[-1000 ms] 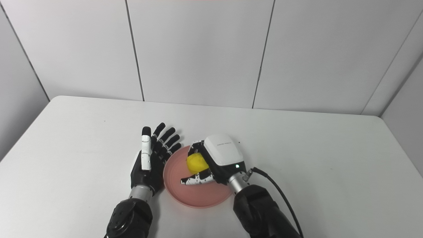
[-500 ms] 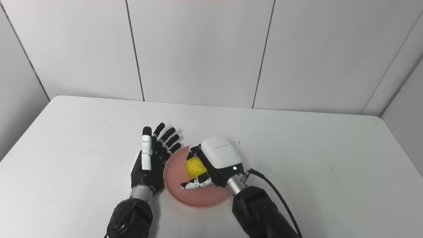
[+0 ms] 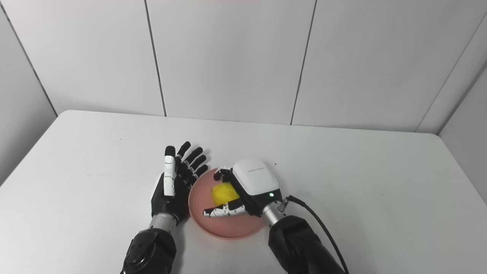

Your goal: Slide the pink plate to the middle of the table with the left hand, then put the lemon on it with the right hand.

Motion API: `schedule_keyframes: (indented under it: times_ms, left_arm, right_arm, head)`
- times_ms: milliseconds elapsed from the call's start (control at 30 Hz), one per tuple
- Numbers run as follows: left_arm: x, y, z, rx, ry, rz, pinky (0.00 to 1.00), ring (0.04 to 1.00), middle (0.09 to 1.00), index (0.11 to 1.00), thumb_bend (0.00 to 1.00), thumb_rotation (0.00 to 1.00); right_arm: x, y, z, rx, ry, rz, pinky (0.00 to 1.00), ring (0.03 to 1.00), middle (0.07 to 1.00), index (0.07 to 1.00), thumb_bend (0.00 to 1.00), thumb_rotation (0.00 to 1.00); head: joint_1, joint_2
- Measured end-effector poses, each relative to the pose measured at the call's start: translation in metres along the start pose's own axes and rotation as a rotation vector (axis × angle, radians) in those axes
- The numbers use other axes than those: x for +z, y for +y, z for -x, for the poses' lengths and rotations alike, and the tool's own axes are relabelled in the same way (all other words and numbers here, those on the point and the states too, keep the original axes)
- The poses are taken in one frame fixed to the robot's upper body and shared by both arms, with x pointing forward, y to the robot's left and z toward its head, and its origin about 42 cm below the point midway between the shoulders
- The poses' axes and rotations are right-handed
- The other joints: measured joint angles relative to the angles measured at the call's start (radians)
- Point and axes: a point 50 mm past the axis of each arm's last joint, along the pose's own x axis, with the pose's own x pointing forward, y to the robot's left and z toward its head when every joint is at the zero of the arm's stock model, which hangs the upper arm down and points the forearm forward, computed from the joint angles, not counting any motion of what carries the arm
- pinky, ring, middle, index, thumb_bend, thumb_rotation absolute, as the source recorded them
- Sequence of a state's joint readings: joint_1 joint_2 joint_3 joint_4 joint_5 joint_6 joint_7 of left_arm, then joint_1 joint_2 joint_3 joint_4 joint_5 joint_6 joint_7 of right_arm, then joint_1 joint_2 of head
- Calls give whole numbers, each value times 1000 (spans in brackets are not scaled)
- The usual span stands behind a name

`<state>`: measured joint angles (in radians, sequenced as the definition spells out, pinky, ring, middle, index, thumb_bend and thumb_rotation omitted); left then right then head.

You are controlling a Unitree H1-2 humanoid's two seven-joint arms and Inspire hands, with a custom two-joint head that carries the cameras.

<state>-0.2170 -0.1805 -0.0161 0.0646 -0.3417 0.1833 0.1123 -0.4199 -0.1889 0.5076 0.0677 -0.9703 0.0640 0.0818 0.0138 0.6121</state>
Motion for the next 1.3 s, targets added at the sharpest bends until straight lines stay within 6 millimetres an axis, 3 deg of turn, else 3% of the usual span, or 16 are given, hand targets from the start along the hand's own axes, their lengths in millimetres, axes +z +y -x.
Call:
schedule_keyframes:
  times_ms: [433, 600, 867, 1000, 1100, 1167, 1300]
  left_arm:
    - [0, 0, 0, 2, -2, 2, 824, 846, 846, 871, 828, 811]
    - [0, 0, 0, 0, -6, -4, 802, 826, 827, 865, 829, 839]
    - [1, -2, -1, -2, -14, -23, 867, 831, 815, 869, 855, 834]
    - [2, -1, -1, 0, -17, -21, 874, 847, 830, 879, 878, 810]
    - [4, 0, -2, 3, -22, -17, 862, 840, 823, 874, 841, 796]
    - [4, 0, -3, 4, -35, -19, 871, 847, 828, 881, 826, 805]
    - [1, 1, -6, 6, -79, -72, 944, 890, 852, 883, 848, 826]
  right_arm:
    - [-3, -10, 1, -22, 7, -4, 461, 559, 626, 654, 811, 728]
    - [-6, -24, 2, -123, 9, -16, 460, 563, 639, 668, 790, 809]
    - [-17, -44, 10, -243, 19, -32, 560, 645, 694, 700, 766, 863]
    - [-22, -44, 17, -260, 34, -30, 571, 641, 687, 698, 754, 829]
    - [-27, -42, 21, -269, 53, -36, 596, 664, 702, 701, 744, 833]
    - [-32, -43, 25, -296, 77, -74, 613, 691, 725, 715, 734, 852]
    - [-47, -36, 33, -374, 185, -333, 699, 792, 819, 787, 757, 956]
  head:
    - [0, 0]
    - [-3, 0]
    - [0, -3]
    - [0, -3]
    - [0, -3]
    - [0, -3]
    - [3, -2]
